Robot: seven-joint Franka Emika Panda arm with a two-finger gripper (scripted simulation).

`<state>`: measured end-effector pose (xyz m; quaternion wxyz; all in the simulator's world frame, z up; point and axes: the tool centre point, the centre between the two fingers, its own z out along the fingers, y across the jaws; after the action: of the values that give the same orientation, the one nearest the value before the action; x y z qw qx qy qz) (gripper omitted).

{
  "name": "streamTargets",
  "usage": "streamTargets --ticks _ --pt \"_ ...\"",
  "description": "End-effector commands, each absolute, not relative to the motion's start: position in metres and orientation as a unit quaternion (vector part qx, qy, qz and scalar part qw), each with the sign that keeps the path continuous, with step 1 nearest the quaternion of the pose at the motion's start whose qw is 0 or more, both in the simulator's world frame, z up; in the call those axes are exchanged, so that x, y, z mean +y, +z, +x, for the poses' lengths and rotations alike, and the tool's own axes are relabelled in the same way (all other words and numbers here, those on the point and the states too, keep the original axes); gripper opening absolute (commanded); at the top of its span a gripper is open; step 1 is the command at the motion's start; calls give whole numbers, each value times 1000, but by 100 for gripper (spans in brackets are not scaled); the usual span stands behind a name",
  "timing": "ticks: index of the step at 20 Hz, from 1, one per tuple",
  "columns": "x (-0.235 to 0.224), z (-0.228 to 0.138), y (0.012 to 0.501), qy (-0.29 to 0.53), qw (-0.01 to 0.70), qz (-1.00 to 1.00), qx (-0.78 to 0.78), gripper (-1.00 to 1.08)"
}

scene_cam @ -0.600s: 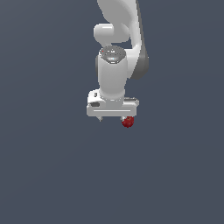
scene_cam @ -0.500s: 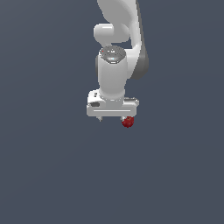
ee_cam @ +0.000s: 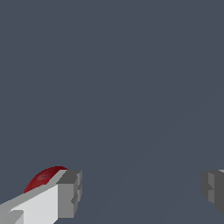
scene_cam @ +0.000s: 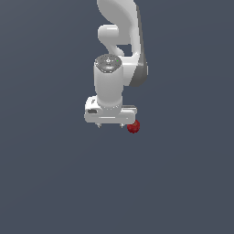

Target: Pick up the object and move it to a goal position.

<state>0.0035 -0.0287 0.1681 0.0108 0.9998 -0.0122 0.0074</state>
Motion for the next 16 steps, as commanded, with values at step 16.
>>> streamTargets --ticks 16 --pt "36 -33 131 4 5 1000 -22 100"
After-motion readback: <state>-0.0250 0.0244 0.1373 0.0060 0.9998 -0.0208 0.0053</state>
